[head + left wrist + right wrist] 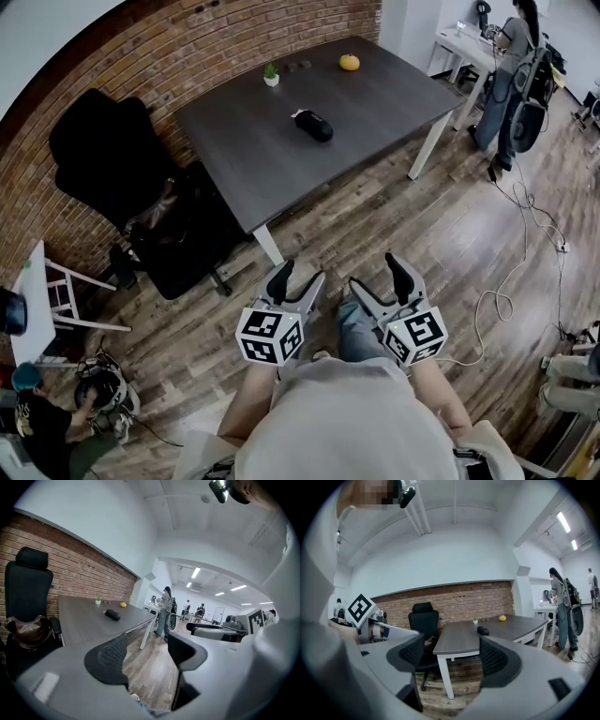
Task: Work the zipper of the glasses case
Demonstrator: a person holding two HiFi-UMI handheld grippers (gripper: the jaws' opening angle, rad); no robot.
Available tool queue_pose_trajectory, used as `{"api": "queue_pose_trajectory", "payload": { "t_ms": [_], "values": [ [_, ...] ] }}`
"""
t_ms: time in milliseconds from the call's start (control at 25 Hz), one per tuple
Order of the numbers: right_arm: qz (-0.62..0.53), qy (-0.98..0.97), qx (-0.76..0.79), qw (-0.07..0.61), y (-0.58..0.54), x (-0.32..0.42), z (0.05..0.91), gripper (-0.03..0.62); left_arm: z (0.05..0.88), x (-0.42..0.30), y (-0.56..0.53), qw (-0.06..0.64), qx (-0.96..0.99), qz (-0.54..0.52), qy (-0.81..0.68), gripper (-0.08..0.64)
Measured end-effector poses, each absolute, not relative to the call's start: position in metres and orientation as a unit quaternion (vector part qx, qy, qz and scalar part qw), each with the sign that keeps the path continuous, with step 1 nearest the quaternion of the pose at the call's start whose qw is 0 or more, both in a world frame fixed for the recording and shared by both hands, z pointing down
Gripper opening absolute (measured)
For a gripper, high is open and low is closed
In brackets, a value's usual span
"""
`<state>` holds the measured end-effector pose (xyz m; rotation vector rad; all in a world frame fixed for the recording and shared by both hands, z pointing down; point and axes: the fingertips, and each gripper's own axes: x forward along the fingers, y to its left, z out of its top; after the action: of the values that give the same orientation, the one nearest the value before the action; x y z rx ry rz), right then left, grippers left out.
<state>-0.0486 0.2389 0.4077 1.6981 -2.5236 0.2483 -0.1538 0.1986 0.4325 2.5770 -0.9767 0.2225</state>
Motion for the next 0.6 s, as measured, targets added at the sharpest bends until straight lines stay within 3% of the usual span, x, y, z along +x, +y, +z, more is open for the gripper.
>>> {"api": "queue_pose_trajectory", "payload": {
  "t_ms": [600],
  "values": [
    [0.05, -0.855, 0.513, 0.053, 0.059, 0.047, 0.383, 0.341, 0.41, -0.063, 0.024, 0.187, 0.898, 0.047, -0.395, 0.273]
  ]
}}
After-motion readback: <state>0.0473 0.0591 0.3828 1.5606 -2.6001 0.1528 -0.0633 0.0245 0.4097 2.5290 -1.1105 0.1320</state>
